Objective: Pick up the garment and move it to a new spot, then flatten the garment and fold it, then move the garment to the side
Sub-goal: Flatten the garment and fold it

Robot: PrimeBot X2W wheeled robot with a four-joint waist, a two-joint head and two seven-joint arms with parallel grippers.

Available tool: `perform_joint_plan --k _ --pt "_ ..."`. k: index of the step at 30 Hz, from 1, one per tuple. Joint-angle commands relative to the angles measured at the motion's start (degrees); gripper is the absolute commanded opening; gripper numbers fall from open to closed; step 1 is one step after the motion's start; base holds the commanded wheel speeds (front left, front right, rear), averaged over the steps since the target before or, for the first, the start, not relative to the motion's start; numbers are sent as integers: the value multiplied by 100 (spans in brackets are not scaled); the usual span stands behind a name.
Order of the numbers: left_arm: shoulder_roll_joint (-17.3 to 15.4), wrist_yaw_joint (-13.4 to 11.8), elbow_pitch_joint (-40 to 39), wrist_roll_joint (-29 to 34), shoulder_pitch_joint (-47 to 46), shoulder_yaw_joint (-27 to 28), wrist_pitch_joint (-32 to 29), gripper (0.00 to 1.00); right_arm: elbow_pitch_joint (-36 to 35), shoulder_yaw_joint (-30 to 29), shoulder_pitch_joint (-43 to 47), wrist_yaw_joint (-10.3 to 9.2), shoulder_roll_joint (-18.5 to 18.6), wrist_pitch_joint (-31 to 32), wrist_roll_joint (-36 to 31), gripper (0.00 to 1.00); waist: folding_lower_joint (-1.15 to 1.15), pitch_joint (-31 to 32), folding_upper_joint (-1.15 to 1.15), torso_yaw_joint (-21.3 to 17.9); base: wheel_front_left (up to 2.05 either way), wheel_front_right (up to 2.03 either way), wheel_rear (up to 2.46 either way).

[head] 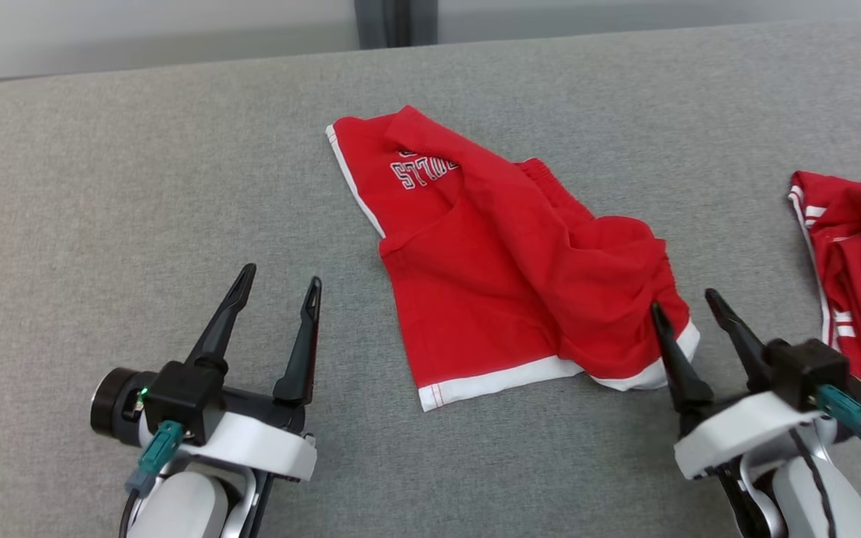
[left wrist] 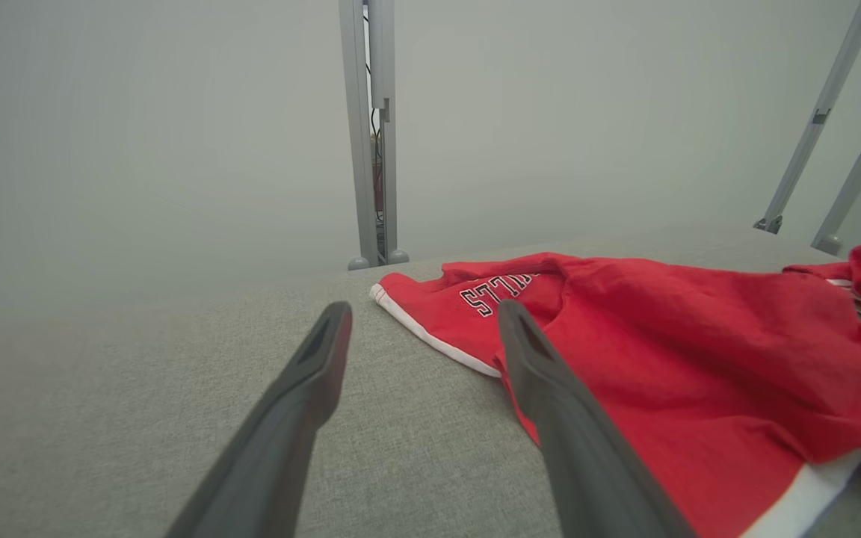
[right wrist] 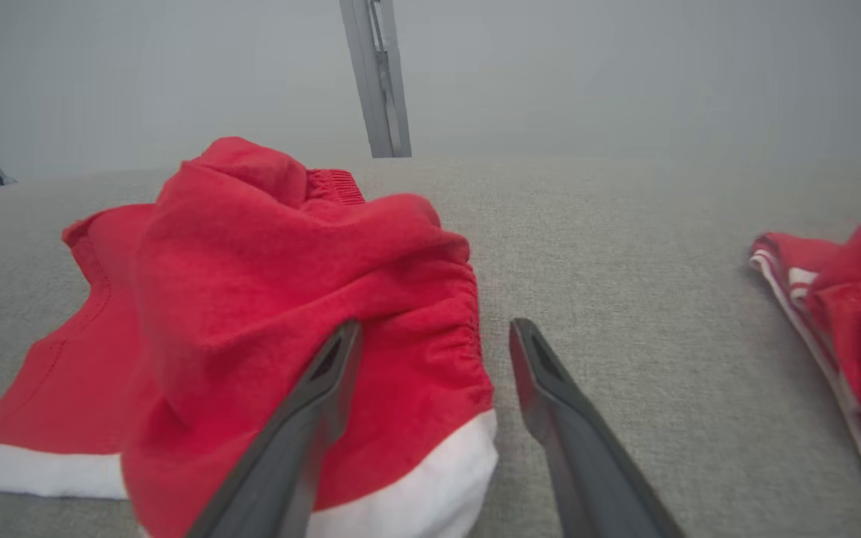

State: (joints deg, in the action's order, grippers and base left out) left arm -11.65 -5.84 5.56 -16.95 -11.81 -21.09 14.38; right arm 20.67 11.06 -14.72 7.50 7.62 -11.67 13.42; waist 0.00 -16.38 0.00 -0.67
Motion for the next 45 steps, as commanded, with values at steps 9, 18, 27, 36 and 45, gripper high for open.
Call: perform_joint_plan --k 9,18,27,36,45 --pt "-265 -300 -282 23 337 260 -62 100 -1629 -749 942 0 -27 125 267 100 0 311 0 -379 0 0 0" --pt "-419 -702 -836 146 513 537 -78 100 -2571 -1321 1059 0 31 424 -73 100 0 509 0 -355 0 0 0" --pt "-385 -942 -1332 112 1039 504 -164 100 -2597 -1151 1212 0 -48 633 -88 100 0 814 0 -153 0 0 0" --pt "-435 -878 -1135 37 1198 482 -125 100 -2440 -1207 1324 0 -144 665 -38 100 0 943 0 -46 0 0 0" --pt "-481 -897 -1108 83 1133 395 -223 100 -2366 -1233 1257 0 -183 635 -7 100 0 930 0 -37 0 0 0"
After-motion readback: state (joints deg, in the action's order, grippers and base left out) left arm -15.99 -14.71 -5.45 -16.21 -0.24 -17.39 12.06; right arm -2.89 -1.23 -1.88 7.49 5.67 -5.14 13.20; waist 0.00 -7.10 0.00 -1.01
